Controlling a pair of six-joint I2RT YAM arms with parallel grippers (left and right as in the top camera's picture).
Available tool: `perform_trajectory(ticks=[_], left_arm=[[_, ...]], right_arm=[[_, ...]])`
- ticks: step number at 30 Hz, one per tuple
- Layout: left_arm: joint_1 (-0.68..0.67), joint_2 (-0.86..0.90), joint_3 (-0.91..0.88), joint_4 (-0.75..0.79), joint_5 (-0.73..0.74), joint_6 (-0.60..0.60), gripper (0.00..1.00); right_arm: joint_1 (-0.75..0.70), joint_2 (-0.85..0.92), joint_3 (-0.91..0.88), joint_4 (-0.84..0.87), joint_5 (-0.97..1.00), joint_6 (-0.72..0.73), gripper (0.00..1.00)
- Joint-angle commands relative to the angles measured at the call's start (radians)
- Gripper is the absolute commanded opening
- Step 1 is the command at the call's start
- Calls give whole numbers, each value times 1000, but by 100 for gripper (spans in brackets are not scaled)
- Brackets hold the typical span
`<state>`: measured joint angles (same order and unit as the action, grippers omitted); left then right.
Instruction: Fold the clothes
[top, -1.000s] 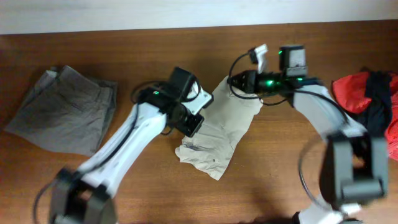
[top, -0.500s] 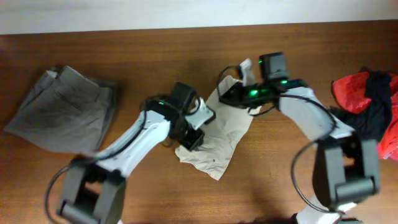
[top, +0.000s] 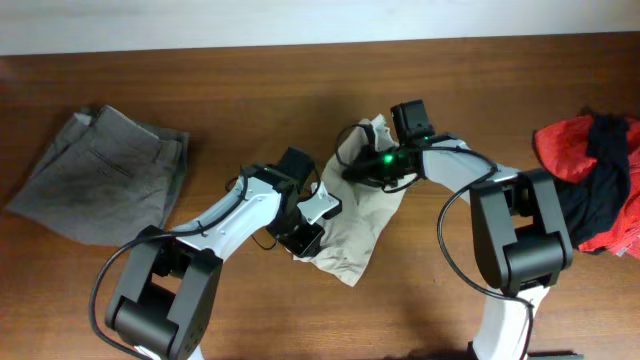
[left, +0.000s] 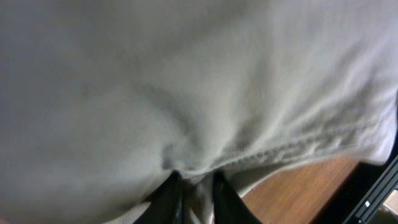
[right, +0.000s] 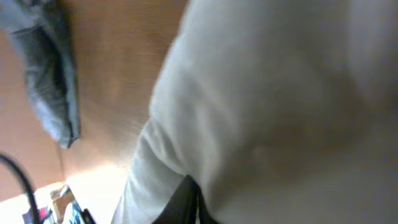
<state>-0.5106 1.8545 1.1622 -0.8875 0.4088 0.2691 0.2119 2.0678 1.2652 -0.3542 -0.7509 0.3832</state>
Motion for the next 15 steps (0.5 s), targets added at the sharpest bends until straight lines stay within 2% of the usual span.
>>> perform_trajectory(ticks=[1,8,10,12,15], left_arm=[[-5,14,-3,-15,11,9,15],[-4,-85,82,-76,9,8,15],[2,-136,106,-55,-45,-37,21],[14,-179,123,-10,-126,-99,37],[48,-224,128,93,-137,-127,75]], right_arm=[[-11,8,11,22,-76,-99,10],[-12,-206,31,-2,-122,-86,11],[-18,-282,31,-38,-68,-63,11],[-28,-353,31,-84,4,-66,12],[-52,-470,31,-176,130,-92,31]])
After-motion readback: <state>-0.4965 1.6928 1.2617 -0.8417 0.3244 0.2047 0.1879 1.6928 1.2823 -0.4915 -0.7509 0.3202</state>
